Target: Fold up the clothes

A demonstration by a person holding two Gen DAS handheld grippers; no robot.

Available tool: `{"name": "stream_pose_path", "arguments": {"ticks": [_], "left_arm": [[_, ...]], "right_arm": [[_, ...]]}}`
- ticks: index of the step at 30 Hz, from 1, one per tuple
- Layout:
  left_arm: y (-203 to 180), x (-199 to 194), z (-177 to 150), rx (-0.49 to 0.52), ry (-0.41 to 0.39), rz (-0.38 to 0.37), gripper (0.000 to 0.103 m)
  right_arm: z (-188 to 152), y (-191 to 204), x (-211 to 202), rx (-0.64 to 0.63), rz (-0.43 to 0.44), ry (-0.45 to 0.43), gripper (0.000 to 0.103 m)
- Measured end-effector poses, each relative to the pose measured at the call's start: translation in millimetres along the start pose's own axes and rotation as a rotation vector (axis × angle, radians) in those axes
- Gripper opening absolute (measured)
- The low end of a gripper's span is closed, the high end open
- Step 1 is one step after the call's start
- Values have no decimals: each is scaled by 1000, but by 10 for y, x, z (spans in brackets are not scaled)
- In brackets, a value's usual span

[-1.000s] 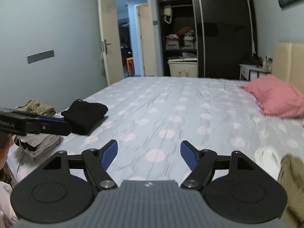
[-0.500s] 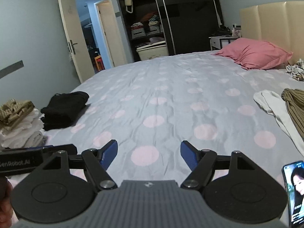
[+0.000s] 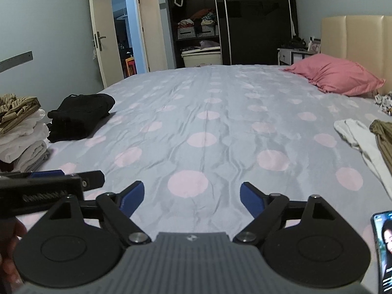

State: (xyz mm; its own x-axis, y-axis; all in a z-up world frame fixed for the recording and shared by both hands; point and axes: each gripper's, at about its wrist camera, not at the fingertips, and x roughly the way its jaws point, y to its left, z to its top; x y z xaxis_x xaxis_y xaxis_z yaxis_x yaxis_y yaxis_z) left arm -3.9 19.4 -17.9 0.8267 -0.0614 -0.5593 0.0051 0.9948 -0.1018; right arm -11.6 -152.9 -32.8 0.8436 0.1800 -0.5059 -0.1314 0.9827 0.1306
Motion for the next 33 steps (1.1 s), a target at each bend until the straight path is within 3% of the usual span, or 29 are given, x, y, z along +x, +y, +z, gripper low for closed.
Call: {"name": "stream_pose_path", "arguments": {"ticks": [3, 16, 29, 33], "left_arm": [[-3, 65, -5, 18, 6, 38, 73], [99, 133, 168, -53, 20, 52, 73], [-4, -21, 319, 12, 2, 117, 74], [12, -56, 339, 15, -15, 107, 74]], "right_arm": [[32, 38, 49, 6, 9, 4, 91], [182, 57, 115, 39, 18, 7, 95], [294, 172, -42, -27, -12, -66, 96], [291, 170, -56, -36, -13, -71, 96]]}}
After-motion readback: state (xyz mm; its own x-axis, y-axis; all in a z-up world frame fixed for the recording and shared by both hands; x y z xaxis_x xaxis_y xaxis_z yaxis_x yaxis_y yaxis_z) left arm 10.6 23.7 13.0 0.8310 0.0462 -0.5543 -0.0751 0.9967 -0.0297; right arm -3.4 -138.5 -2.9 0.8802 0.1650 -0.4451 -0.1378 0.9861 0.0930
